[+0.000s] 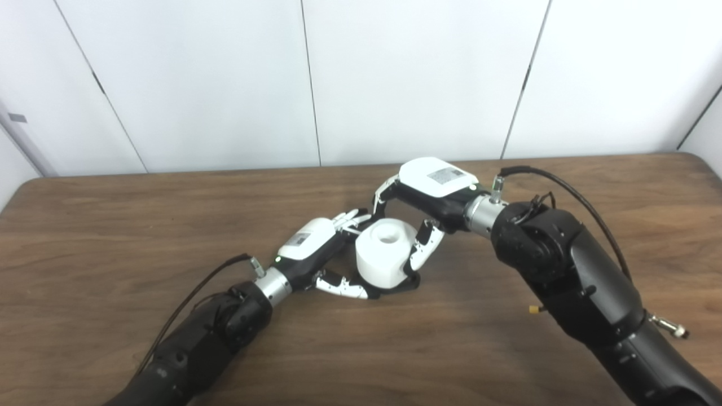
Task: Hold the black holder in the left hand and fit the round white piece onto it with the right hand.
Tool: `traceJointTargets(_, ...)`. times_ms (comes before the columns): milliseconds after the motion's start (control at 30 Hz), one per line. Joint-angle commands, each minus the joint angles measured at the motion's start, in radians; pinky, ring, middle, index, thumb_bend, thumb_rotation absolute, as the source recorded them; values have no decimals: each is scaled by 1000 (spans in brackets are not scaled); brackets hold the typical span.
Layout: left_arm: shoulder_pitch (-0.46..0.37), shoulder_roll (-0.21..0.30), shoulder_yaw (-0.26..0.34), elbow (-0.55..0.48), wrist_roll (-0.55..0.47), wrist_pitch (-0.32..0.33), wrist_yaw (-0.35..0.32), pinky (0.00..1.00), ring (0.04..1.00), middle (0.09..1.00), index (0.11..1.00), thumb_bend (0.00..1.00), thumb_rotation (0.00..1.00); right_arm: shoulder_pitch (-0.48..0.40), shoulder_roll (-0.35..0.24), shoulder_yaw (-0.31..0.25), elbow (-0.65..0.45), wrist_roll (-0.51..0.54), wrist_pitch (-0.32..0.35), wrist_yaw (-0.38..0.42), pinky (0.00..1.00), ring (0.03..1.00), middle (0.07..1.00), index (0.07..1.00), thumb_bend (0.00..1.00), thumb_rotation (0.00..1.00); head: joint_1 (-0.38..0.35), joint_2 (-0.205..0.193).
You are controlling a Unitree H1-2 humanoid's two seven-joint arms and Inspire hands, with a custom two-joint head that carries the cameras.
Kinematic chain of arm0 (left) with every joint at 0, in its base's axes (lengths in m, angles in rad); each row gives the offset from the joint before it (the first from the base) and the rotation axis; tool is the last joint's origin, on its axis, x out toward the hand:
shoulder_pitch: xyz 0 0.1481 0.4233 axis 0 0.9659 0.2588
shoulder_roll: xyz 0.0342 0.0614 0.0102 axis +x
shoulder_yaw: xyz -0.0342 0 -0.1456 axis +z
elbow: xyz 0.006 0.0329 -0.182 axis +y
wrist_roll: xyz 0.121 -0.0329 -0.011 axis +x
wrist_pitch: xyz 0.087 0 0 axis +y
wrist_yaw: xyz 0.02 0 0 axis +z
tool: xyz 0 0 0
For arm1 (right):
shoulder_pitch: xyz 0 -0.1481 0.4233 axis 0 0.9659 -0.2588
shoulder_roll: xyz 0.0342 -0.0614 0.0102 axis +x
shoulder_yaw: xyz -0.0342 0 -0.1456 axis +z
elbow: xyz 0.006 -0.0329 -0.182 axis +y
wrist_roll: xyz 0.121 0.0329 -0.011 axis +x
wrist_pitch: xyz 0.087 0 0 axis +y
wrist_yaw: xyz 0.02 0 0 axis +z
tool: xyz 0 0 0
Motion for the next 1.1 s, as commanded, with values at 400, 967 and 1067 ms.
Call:
traceJointTargets(400, 55, -19, -52, 58, 89, 22, -94, 1000, 1000, 938, 482, 524, 66, -36, -8, -19, -16, 31, 2, 21, 892, 926, 983, 992, 997, 338, 3, -8)
traceJointTargets(967, 55, -17, -50, 61, 93, 24, -95, 1000, 1000, 939, 482, 524, 65, -34, -7, -48, -37, 52, -12, 6, 911, 926, 972, 1000, 1000, 303, 2, -7)
traceJointTargets(1067, 56, -17, -51, 61, 92, 21, -89, 1000, 1000, 937, 482, 524, 65, -53, -24, -61, -68, 64, 21, 54, 891, 946, 990, 1000, 1000, 304, 1, -6)
